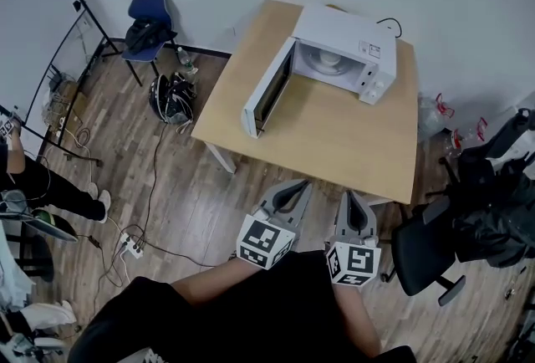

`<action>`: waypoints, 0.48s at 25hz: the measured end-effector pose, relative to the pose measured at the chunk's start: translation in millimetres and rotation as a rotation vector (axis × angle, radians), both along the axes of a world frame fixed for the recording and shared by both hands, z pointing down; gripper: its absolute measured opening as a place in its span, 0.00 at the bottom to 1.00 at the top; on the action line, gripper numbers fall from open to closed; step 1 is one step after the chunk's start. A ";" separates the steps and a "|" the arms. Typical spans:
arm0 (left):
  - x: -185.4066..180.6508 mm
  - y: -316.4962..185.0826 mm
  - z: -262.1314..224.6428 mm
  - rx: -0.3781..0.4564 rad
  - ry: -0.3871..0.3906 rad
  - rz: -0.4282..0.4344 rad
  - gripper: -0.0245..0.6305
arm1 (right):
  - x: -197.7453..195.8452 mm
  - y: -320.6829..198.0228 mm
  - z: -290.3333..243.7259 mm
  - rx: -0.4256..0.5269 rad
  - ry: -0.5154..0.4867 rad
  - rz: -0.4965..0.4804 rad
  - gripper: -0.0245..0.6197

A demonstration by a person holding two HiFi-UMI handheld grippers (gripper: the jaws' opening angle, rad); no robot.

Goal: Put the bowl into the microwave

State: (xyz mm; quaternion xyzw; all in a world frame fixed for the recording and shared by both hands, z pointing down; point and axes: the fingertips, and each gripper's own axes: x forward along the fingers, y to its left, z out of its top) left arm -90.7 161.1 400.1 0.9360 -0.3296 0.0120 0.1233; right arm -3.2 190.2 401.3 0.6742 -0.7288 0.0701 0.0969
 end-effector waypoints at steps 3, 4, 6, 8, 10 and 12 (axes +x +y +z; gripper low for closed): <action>1.6 5.5 0.4 -0.005 0.002 0.009 0.06 | -1.8 4.0 -1.4 0.003 -0.001 -0.009 0.13; 2.8 7.1 0.7 -0.007 0.003 0.013 0.06 | -2.3 5.7 -1.5 0.002 0.000 -0.009 0.13; 4.5 8.9 1.4 -0.009 0.005 0.018 0.06 | -4.1 8.9 0.3 -0.004 0.005 -0.012 0.13; 5.2 9.5 1.9 -0.009 0.006 0.019 0.06 | -5.2 10.6 3.4 -0.014 0.008 -0.016 0.13; 5.4 10.0 2.0 -0.007 0.007 0.019 0.06 | -3.2 10.5 4.9 -0.018 0.008 -0.013 0.13; 5.5 9.9 1.4 0.000 0.006 0.020 0.06 | 1.4 8.7 3.6 -0.014 0.004 0.000 0.13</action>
